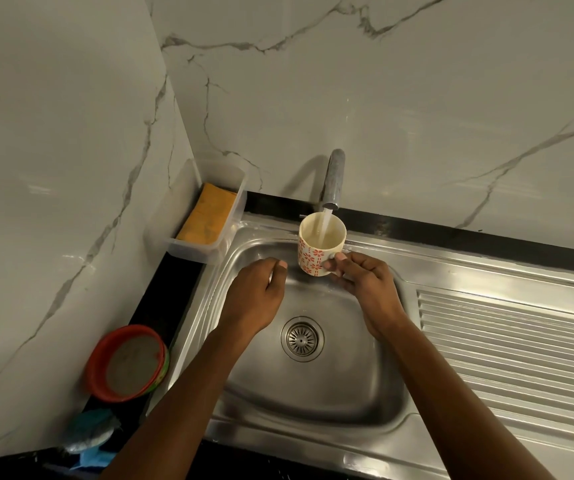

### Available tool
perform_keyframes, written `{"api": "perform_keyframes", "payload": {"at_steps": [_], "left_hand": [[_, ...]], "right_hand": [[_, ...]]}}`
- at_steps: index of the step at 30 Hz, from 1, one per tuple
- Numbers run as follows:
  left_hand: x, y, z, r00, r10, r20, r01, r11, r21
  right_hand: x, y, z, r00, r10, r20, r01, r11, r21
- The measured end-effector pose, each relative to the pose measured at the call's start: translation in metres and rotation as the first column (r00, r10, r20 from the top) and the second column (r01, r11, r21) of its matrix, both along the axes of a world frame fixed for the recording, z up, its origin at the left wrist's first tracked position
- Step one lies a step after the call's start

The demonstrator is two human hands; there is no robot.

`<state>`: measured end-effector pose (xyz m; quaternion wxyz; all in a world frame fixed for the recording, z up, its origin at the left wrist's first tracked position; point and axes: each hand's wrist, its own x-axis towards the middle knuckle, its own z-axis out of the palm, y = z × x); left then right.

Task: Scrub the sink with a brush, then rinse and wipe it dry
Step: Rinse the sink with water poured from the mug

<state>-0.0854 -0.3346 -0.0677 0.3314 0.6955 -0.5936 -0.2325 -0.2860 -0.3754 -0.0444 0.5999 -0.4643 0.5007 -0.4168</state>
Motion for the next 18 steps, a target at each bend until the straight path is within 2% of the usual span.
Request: {"api": "perform_keyframes", "payload": {"at_steps": [18], "left_hand": [[-0.0006,0.0027,-0.003,1.0,0.004,0.006,-0.004,1.0,0.01]], "right_hand": [[0.0009,0.0031,0.0006,1.0,0.009,0.018,-0.009,1.0,0.001]]}}
